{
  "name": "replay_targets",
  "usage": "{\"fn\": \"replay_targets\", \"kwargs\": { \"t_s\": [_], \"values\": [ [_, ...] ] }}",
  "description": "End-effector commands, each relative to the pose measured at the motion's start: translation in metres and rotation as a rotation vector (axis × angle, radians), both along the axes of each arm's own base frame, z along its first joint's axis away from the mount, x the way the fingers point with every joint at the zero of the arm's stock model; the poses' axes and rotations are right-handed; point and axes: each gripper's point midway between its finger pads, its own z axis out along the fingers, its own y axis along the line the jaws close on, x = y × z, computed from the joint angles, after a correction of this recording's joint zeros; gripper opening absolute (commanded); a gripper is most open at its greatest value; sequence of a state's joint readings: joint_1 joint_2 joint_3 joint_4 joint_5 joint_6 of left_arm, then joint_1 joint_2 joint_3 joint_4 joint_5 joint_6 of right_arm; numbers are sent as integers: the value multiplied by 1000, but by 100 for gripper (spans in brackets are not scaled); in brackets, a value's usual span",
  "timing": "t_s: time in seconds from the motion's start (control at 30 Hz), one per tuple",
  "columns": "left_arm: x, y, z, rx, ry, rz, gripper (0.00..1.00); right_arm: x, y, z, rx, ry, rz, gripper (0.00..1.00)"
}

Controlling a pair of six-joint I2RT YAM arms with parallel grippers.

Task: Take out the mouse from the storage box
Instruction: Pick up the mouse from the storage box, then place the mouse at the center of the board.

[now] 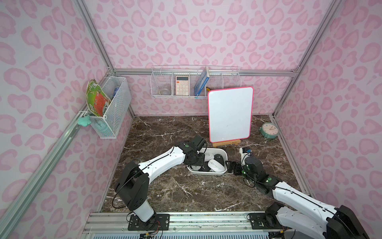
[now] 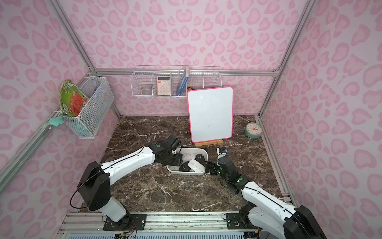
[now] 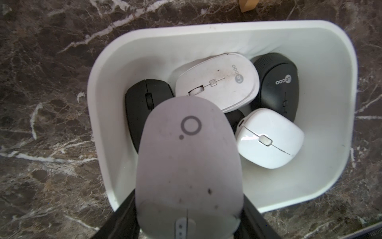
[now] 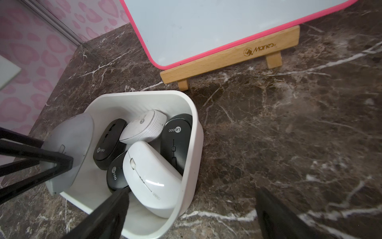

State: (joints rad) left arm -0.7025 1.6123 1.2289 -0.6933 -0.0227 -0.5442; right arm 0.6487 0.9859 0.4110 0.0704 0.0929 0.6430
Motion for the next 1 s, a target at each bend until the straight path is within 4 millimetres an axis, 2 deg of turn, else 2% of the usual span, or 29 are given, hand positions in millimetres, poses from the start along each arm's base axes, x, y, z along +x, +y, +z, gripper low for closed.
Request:
{"fn": "replay_targets", "kwargs": {
  "t_s": [0.0,0.13,0.2,0.3,0.4,0.6,0.97],
  "values": [
    [1,12,15,-13,-35,30,53,1,2,5,11,-14,-1,98],
    [2,54,27,-19,-48,139,53,1,2,6,12,-14,2,98],
    [2,77,25,-13,-46,210,53,1,2,6,9,-18,2,98],
    [1,110,17,8,-17,323,52,2,4,7,13,-14,7,98],
    [-1,126,2,11,17,388,52,2,6,7,15,-15,8,97],
    [1,134,-26,28,79,431,51,1,8,8,5,-13,13,97],
    [12,129,-56,47,120,428,52,-1,7,7,6,-9,13,97]
  ]
}}
